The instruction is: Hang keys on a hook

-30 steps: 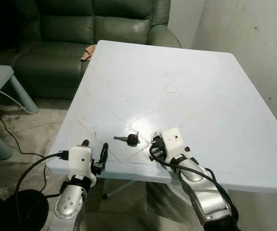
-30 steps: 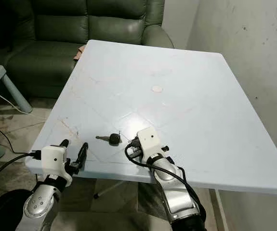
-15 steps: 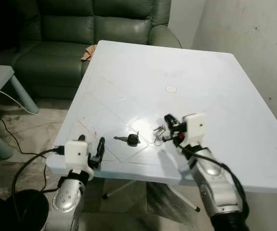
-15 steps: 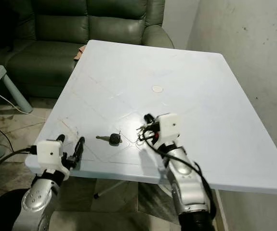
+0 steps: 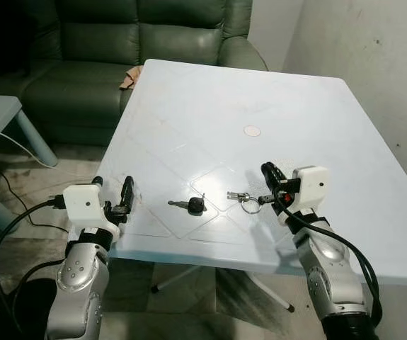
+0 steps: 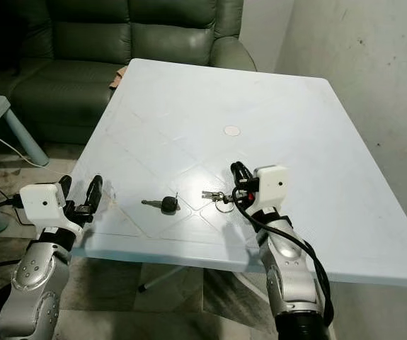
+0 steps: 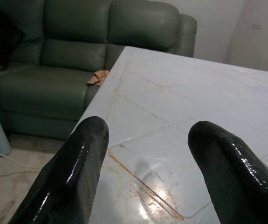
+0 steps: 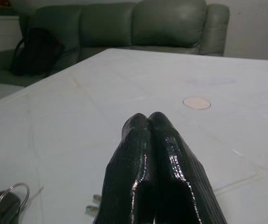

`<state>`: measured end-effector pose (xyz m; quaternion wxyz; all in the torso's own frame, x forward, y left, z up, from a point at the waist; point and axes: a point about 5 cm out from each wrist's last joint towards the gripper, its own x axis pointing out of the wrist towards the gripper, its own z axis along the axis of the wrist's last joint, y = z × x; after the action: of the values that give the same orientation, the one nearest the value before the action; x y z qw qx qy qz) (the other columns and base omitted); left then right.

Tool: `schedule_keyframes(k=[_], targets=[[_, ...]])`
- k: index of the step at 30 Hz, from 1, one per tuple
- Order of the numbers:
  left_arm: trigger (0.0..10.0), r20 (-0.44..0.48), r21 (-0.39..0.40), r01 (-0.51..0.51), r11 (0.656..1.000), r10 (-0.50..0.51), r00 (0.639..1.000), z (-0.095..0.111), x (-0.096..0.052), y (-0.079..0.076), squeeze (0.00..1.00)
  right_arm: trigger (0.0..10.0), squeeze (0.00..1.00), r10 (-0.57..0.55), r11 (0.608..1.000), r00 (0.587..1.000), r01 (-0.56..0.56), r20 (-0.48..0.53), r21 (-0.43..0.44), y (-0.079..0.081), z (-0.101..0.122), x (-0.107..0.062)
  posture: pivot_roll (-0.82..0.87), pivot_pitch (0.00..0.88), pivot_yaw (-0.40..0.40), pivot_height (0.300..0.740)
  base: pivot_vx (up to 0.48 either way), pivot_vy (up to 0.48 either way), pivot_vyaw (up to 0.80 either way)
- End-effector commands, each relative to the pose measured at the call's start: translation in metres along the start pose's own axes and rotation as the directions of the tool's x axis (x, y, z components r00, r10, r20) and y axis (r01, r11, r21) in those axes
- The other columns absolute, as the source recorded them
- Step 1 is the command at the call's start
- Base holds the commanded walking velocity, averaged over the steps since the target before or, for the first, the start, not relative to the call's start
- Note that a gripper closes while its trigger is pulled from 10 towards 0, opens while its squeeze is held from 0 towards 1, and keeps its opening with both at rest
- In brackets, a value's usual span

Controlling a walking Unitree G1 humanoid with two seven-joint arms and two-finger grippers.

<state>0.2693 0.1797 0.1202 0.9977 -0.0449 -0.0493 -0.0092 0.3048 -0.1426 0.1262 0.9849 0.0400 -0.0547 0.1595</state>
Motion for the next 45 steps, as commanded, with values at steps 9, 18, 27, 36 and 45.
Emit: schedule_keyframes(k=[9,18,27,36,45], targets=[[10.0,-0.020,0.005,0.023,1.000,-0.023,1.000,-0.004,-0.002,-0.006,0.00,10.0,1.00,0.086,0.996,0.995,-0.086,-0.051,-0.001,0.006,-0.010,-0.005,-0.01,0.041,-0.047,0.740,0.000,0.000,0.00],[10.0,-0.054,0.066,0.069,0.995,-0.066,0.996,-0.014,-0.010,-0.012,0.00,10.0,1.00,0.230,0.971,0.970,-0.234,-0.082,-0.041,0.018,-0.017,-0.016,0.00,0.031,-0.054,0.740,0.000,0.000,0.00],[10.0,-0.062,0.053,0.060,0.997,-0.057,0.996,-0.016,-0.011,-0.012,0.00,10.0,1.00,0.034,0.999,0.998,-0.034,-0.046,-0.002,-0.006,-0.012,-0.010,0.00,0.031,-0.052,0.740,0.000,0.000,0.00],[10.0,-0.045,0.010,0.028,1.000,-0.028,0.999,-0.012,-0.009,-0.005,0.00,10.0,1.00,-0.108,0.994,0.994,0.109,-0.018,0.009,-0.026,-0.006,-0.012,-0.01,0.040,-0.045,0.740,0.000,0.000,0.00],[10.0,-0.043,-0.004,0.010,1.000,-0.011,0.999,-0.012,-0.008,-0.002,0.00,10.0,1.00,-0.154,0.988,0.988,0.155,-0.022,0.024,-0.030,-0.008,-0.014,-0.01,0.042,-0.045,0.740,0.000,0.000,0.00]])
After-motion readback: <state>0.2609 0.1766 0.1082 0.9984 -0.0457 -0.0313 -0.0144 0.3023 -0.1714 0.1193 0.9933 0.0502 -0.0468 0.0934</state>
